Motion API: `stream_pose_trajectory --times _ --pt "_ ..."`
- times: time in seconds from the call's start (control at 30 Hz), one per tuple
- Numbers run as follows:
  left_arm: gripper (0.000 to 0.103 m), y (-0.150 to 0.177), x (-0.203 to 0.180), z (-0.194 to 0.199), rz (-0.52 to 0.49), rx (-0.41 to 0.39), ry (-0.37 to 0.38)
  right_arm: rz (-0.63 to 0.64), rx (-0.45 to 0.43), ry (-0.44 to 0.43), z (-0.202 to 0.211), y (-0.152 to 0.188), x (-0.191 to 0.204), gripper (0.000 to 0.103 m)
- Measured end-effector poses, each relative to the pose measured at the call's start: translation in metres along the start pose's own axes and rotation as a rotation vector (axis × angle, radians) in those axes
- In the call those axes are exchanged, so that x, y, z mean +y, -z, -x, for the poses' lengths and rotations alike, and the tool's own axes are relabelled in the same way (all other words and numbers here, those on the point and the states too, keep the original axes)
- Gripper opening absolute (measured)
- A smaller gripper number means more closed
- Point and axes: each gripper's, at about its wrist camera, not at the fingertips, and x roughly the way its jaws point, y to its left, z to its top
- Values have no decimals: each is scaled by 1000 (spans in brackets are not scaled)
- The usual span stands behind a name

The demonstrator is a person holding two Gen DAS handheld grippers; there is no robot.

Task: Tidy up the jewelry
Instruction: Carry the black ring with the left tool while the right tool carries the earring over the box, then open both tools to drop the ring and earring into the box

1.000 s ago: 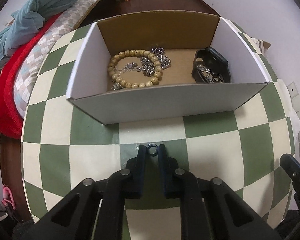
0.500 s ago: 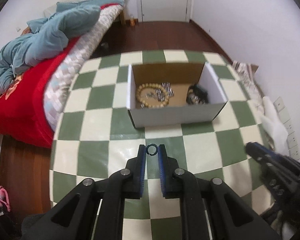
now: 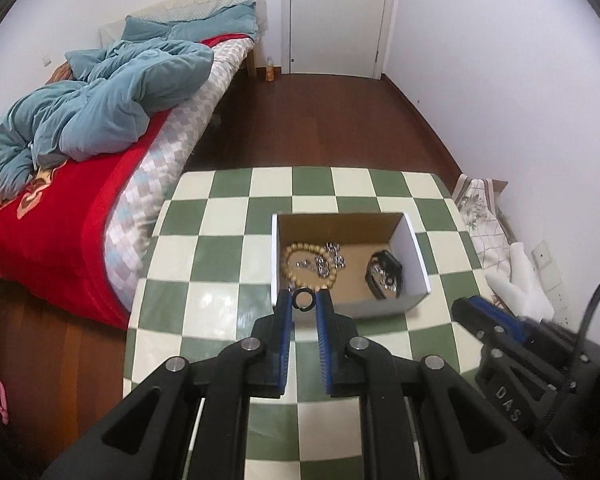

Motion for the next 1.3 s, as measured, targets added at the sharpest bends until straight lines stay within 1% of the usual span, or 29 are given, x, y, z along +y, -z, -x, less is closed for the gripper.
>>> stream_pose_trajectory --times 0.17,0.27,0.4,0.57,0.67,0.9,1.0,1.07,1.1,1.13,1.17,1.2,1.23,1.3 --pt "9 -21 4 -23 7 43 19 27 -9 4 -5 -32 6 12" --pt "9 -34 6 -43 -2 74 10 39 10 7 -19 -49 8 12" --pt "9 -45 8 -63 -7 77 -20 51 35 36 -48 -66 9 12" --pt "9 -51 13 -88 5 92 -35 62 65 76 -83 -70 6 12" --pt "9 -50 14 -97 13 104 -28 47 81 94 -99 -67 -1 12" --pt "10 -48 9 -109 19 124 -9 29 100 109 -115 -66 -13 12" --pt "13 -49 8 -109 20 118 -12 30 107 110 -116 -67 -16 12" --pt "23 -49 7 -108 19 114 -35 39 109 123 -115 -67 -15 14" --pt "39 -50 6 -106 16 105 -46 44 112 127 -114 -67 -15 22" --pt "69 -50 6 -104 13 94 -65 45 108 133 -112 -67 -15 29" --pt "84 -51 6 -102 11 82 -90 42 102 139 -109 -67 -15 51" --pt "94 -51 7 -100 10 72 -101 39 96 145 -106 -68 -16 68" --pt "94 -51 9 -97 10 62 -109 36 89 155 -103 -68 -17 70" --pt "96 -52 12 -95 13 67 -122 35 84 169 -99 -68 -19 71"
